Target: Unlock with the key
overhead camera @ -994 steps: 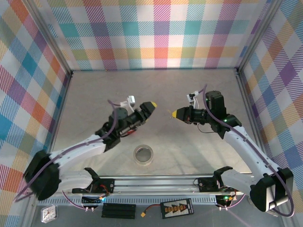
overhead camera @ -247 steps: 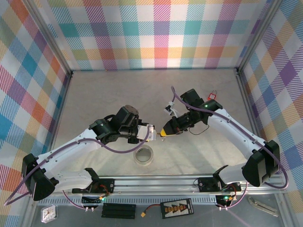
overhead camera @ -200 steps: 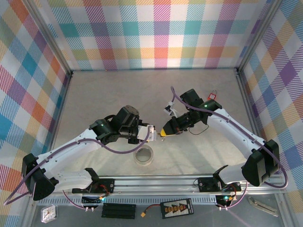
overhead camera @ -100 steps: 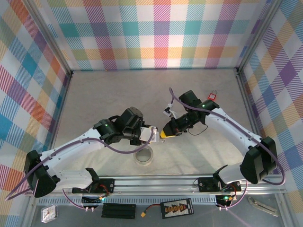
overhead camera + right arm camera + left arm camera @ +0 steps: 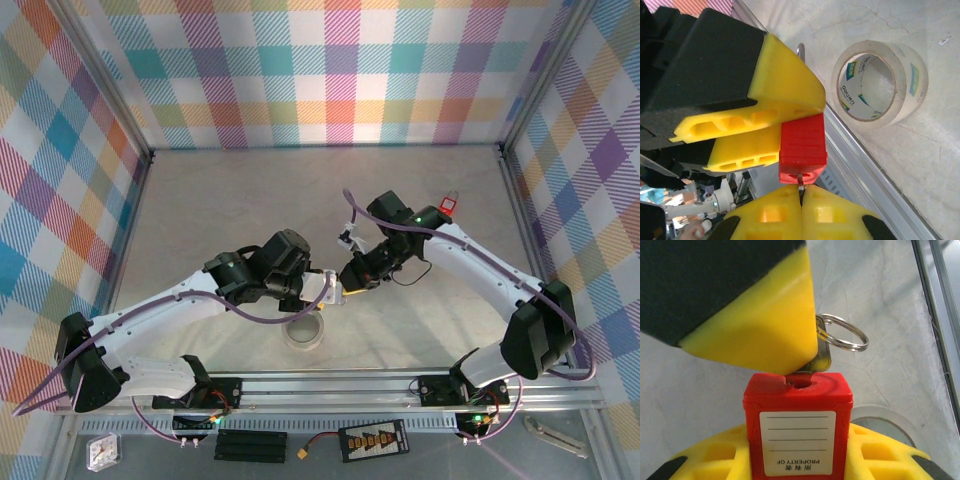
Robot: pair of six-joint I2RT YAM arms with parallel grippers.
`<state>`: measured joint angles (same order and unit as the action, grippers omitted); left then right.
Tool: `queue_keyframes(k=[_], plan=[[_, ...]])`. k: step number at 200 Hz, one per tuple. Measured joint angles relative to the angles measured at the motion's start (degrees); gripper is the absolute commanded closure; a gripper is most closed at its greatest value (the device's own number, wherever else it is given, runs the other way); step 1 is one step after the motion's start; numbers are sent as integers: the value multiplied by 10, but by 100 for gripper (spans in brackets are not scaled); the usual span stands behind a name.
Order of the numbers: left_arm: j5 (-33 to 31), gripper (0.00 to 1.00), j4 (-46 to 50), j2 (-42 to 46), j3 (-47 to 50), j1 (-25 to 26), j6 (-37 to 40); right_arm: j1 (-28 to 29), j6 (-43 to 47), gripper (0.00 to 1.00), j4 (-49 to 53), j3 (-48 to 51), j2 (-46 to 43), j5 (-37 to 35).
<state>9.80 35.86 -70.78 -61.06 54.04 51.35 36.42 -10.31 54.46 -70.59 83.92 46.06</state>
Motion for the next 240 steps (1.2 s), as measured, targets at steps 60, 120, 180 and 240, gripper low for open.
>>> queue_keyframes(k=[60, 120, 180, 240], plan=[[-109, 100, -116, 4, 74, 31, 10, -55, -211, 100, -147, 103, 0, 89], [-171, 100, -239, 23, 143, 36, 38, -95, -444, 86, -303, 171, 0, 162], [-80, 100, -178, 23, 101, 31, 18, -127, -360, 52, -202, 100, -2, 107], [5, 100, -86, 5, 56, -14, -6, -159, -192, 44, -85, 74, -64, -32]])
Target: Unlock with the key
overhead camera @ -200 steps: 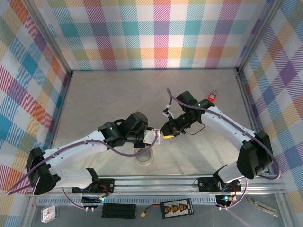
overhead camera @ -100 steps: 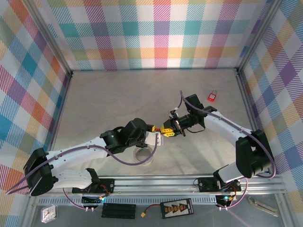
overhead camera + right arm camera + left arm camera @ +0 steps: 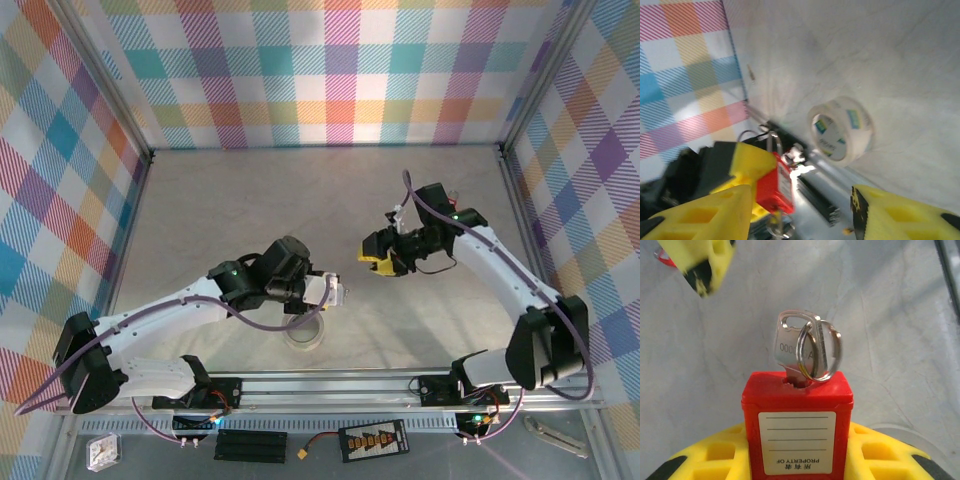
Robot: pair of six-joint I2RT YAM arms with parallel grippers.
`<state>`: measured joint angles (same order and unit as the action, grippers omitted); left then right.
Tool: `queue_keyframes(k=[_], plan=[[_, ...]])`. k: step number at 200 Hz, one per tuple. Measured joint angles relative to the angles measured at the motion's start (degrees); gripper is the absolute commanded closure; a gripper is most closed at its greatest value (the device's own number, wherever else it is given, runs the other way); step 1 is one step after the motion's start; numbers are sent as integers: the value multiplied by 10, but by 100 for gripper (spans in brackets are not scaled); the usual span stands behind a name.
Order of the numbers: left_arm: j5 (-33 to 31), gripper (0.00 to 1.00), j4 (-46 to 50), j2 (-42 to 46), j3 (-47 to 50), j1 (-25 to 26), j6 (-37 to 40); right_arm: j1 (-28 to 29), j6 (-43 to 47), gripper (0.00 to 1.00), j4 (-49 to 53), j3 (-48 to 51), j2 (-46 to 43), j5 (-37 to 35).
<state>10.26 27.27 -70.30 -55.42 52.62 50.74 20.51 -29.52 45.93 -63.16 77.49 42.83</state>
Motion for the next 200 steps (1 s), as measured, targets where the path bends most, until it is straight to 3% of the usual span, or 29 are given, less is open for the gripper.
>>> queue_keyframes(k=[29, 45, 59, 80, 134, 200], plan=[[43, 100, 53, -3, -43, -30, -1, 31, 90, 44, -18, 33, -94, -56], [63, 100, 83, -10, -73, -42, 2, 76, 143, 43, -57, 70, -154, -89], [74, 100, 103, -16, -91, -47, 5, 125, 194, 37, -97, 108, -206, -121], [89, 100, 131, -19, -106, -51, 12, 172, 277, 39, -146, 148, -257, -155], [109, 100, 170, -26, -119, -52, 22, 184, 438, 46, -241, 179, -248, -169], [118, 100, 178, -30, -120, -52, 23, 201, 489, 54, -320, 197, -227, -125]])
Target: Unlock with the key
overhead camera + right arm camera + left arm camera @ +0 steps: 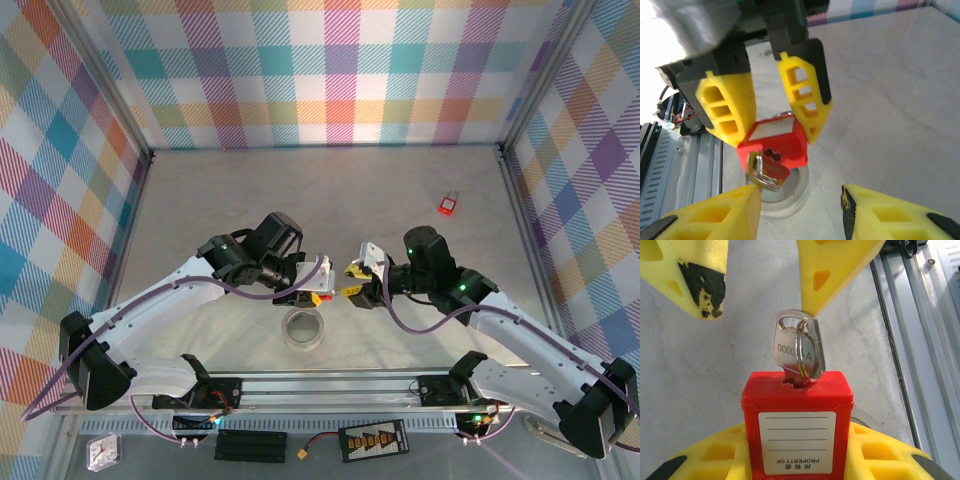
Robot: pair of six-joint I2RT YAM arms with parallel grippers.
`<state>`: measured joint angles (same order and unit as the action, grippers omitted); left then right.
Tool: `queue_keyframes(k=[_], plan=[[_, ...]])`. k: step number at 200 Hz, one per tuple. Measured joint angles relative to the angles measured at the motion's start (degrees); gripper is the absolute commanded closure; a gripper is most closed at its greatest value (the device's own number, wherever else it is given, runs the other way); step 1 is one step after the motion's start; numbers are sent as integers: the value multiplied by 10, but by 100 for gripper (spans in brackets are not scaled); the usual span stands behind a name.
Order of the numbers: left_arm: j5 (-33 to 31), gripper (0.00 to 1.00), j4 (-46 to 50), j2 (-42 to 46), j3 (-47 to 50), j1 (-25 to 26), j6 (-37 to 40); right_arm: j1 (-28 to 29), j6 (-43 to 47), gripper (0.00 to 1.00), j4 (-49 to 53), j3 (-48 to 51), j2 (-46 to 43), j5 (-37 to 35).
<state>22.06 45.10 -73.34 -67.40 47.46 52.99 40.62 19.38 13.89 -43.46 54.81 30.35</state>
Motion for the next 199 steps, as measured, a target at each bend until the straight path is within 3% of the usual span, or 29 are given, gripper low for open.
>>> queue_keyframes(k=[77, 119, 151, 164, 180, 199], plan=[[0, 100, 0, -5, 0, 0, 0, 12, 6, 73, -20, 3, 16, 45], [4, 100, 0, -5, 0, 0, -3, 15, -4, 89, -24, 3, 31, 51], [0, 100, 2, -5, 0, 0, -12, 15, -20, 91, -31, 2, 36, 51], [-2, 100, 0, -5, 1, -1, -15, 14, -27, 85, -31, 0, 38, 51], [-2, 100, -17, -3, 6, -1, -26, 14, -45, 58, -30, -5, 41, 51], [-7, 100, -52, 2, 12, -3, -47, 14, -66, 40, -31, -6, 35, 48]])
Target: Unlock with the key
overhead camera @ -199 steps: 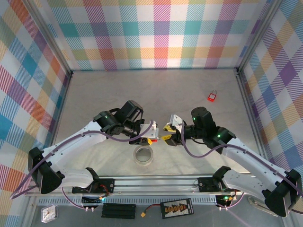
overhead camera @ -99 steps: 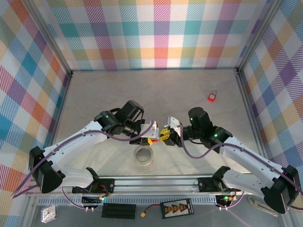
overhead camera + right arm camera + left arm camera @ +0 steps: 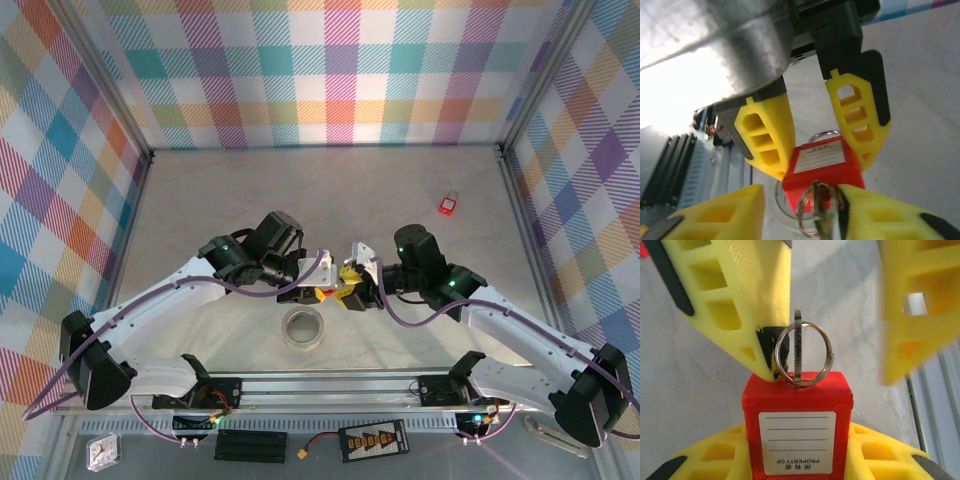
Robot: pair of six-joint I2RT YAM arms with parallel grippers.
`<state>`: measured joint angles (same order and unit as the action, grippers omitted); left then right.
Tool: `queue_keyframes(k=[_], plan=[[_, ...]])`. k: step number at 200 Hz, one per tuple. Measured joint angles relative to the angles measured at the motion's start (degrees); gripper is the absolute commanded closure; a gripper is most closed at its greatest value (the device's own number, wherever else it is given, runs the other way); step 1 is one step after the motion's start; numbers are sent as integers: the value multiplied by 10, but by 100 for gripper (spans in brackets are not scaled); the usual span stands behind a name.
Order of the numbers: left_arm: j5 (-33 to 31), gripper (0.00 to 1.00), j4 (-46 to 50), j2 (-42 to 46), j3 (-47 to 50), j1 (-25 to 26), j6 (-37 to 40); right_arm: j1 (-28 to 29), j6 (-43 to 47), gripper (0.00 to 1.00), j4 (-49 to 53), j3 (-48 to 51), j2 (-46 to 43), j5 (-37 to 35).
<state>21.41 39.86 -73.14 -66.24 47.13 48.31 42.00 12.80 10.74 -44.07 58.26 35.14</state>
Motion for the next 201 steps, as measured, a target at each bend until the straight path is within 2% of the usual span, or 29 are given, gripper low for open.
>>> queue_keyframes(k=[21, 42, 60, 83, 107, 153, 180, 201], plan=[[5, 100, -72, 10, 22, -16, -58, -16, -42, 28, -14, 6, -40, -47], [6, 100, -194, 25, 59, -56, -179, -49, -111, 26, -52, 23, -104, -120], [-11, 100, -296, 29, 76, -78, -287, -65, -169, 26, -104, 50, -136, -152], [-33, 100, -412, 28, 77, -81, -424, -64, -232, 28, -159, 81, -125, -164], [-55, 100, -488, 28, 77, -69, -507, -56, -276, 28, -206, 98, -76, -170], [-72, 100, -508, 27, 76, -59, -555, -48, -305, 28, -251, 100, -40, -183], [-72, 100, -488, 20, 69, -59, -545, -48, -303, 25, -238, 100, -40, -214], [-76, 100, -447, -1, 47, -59, -507, -54, -300, 20, -192, 100, -58, -256]])
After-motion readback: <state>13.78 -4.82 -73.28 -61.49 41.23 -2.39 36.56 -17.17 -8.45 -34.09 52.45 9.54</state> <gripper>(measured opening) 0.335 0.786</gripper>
